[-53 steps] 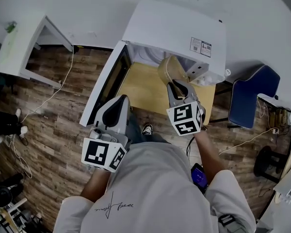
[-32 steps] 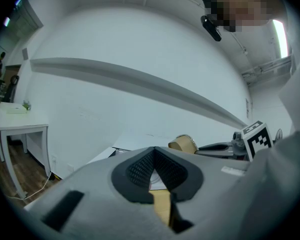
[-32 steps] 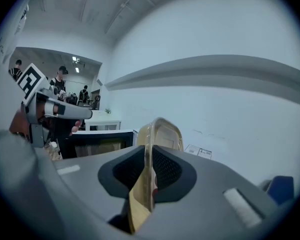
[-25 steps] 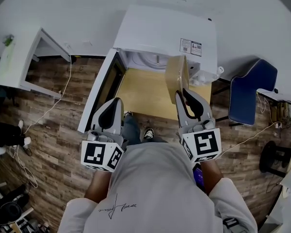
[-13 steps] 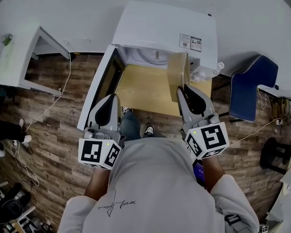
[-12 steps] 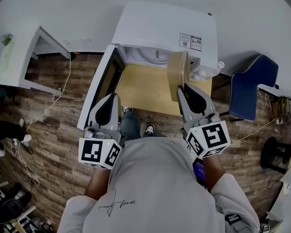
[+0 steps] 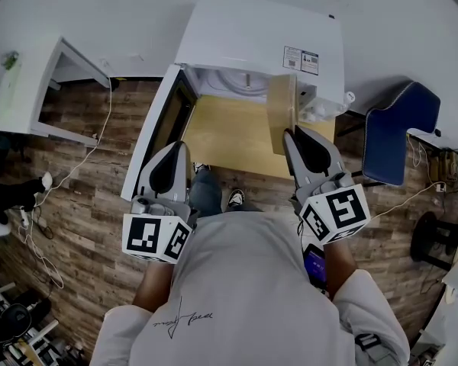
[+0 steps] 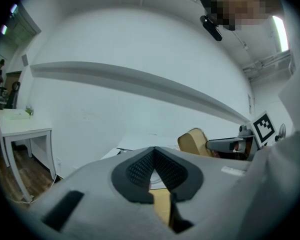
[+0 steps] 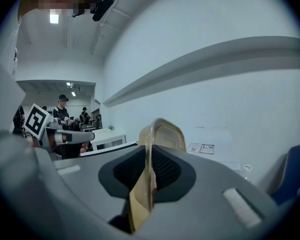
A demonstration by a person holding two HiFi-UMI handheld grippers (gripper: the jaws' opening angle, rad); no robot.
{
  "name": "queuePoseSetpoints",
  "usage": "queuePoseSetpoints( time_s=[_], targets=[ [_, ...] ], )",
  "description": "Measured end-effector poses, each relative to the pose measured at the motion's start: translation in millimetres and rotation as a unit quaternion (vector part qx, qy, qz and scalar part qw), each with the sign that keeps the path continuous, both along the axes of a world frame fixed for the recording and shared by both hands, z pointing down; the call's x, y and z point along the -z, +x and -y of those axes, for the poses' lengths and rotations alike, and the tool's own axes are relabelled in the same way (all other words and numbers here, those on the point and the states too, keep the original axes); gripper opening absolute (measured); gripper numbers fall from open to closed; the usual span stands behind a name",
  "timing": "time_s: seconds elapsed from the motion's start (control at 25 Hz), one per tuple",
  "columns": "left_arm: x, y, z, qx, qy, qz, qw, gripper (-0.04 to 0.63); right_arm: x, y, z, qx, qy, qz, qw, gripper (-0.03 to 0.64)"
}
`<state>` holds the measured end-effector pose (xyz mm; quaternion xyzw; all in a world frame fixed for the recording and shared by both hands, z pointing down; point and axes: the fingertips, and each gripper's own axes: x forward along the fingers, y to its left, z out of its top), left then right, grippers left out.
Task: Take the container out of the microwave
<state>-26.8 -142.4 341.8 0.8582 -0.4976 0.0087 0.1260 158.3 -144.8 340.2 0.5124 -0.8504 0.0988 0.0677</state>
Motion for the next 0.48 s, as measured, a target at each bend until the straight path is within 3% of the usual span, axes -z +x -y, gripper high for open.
queuePoseSetpoints(
  time_s=[0.48],
  targets=[
    [10.7,0.1,5.5,0.001,0.015,0.0,0.9999,-0.002,8.3,-5.4,3.7,0.023,0.015,0.0,1.0,0.054]
  ],
)
